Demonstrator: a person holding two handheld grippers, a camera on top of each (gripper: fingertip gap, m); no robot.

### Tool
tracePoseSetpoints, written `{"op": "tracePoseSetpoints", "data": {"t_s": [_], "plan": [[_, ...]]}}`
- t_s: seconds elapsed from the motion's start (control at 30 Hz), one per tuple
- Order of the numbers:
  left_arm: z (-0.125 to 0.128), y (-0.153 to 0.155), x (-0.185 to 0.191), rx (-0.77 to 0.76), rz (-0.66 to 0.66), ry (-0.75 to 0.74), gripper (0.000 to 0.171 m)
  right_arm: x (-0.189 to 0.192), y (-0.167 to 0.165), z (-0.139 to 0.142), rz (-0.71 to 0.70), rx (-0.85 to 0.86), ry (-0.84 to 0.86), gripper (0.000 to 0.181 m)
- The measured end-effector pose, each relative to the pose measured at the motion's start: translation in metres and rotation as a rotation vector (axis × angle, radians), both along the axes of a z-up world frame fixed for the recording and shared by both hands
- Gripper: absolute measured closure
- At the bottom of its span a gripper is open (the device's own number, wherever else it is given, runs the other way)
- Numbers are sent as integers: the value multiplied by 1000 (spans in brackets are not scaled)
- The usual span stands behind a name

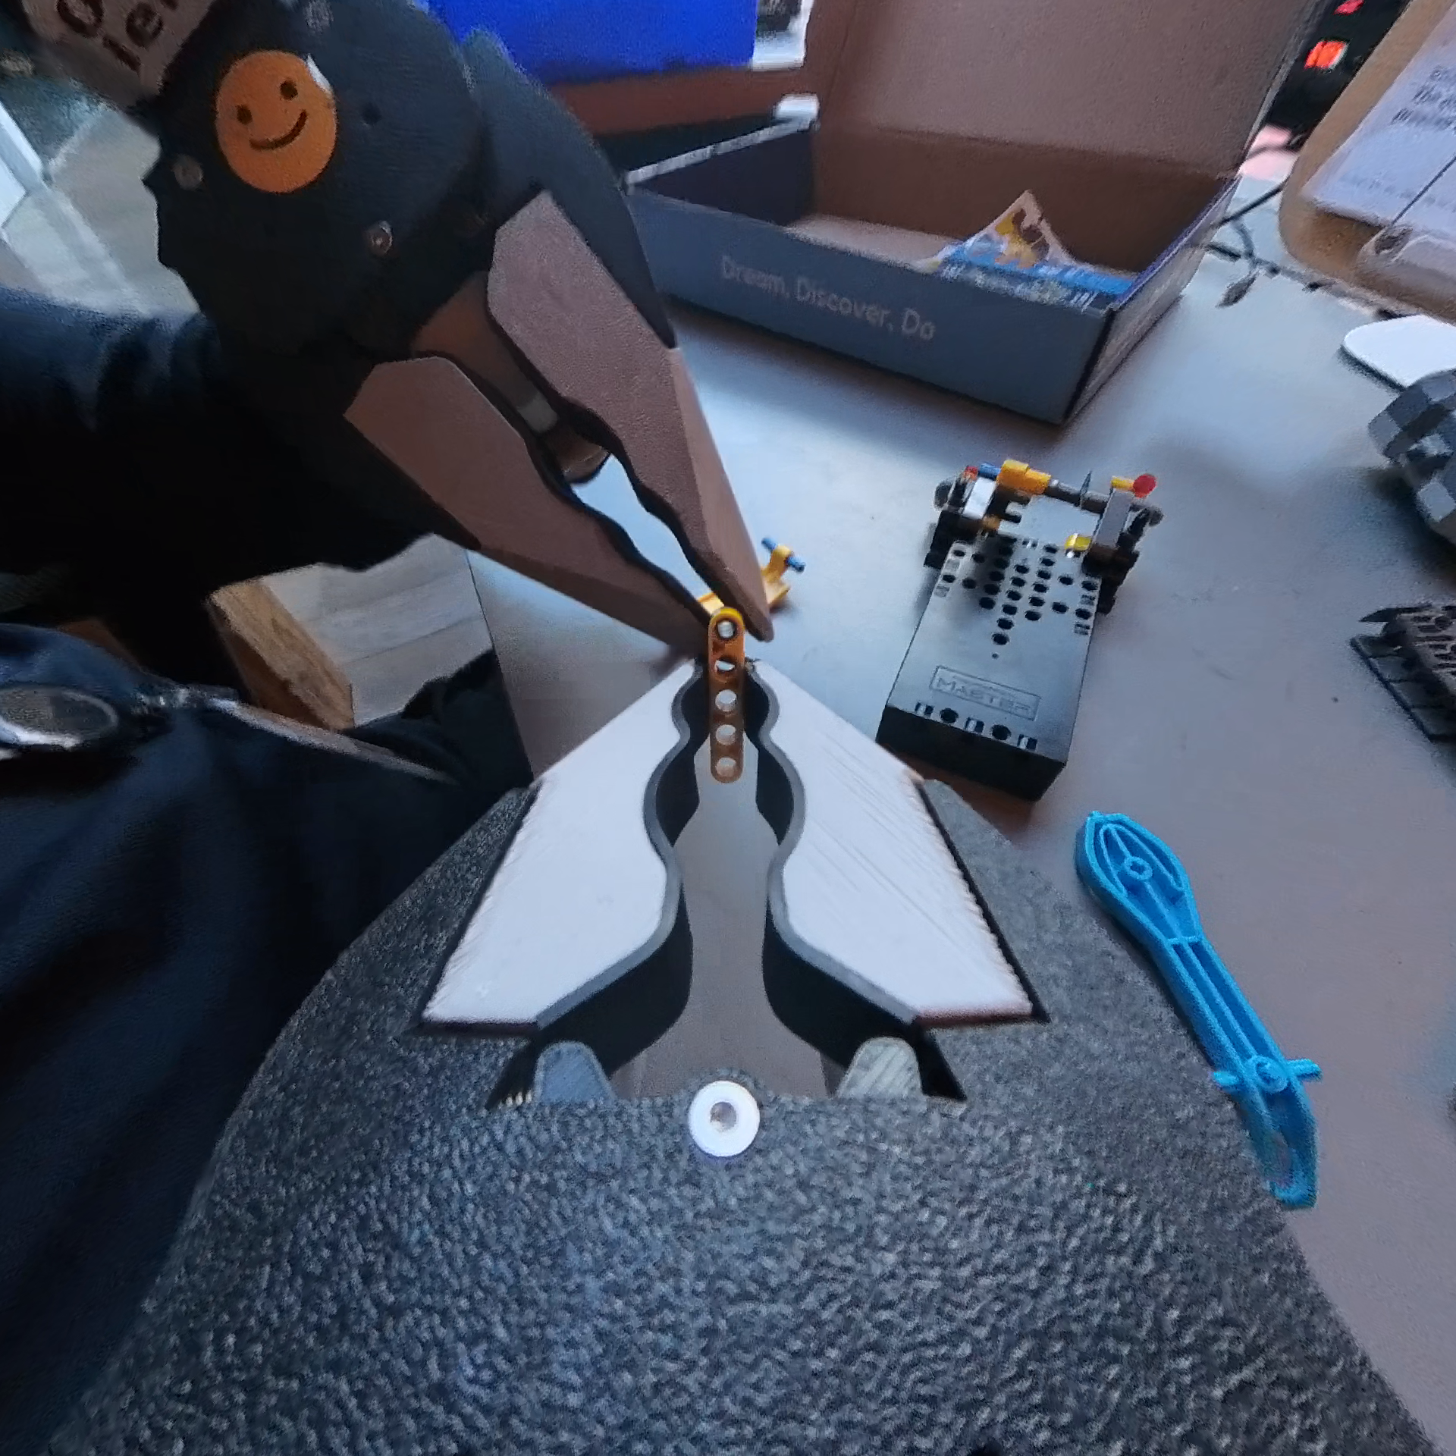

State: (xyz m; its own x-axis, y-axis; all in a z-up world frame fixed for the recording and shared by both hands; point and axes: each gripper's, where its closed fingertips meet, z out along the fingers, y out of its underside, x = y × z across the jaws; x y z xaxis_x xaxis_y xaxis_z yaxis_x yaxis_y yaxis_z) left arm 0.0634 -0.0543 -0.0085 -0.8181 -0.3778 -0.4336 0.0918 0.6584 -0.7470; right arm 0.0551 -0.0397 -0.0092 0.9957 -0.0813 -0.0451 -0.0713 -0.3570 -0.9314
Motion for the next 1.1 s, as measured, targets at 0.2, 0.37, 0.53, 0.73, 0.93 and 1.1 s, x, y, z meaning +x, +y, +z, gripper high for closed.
{"op": "tracePoseSetpoints", "data": {"t_s": [0.2,0.37,0.53,0.73,0.93,1.1], "plan": [[29,5,4,-108,70,-58,170,4,4,27,-25,236,192,177],[33,6,8,-326,51,64,169,8,4,35,-18,346,339,178],[11,48,22,-366,184,158,170,93,-95,86,-227,678,455,177],[36,38,16,-446,124,159,170,53,-53,69,-111,356,272,177],[21,21,10,-303,83,114,169,45,-37,3,-131,-76,4,176],[-6,21,12,-192,119,172,169,34,-34,-39,-69,-278,10,171]]}}
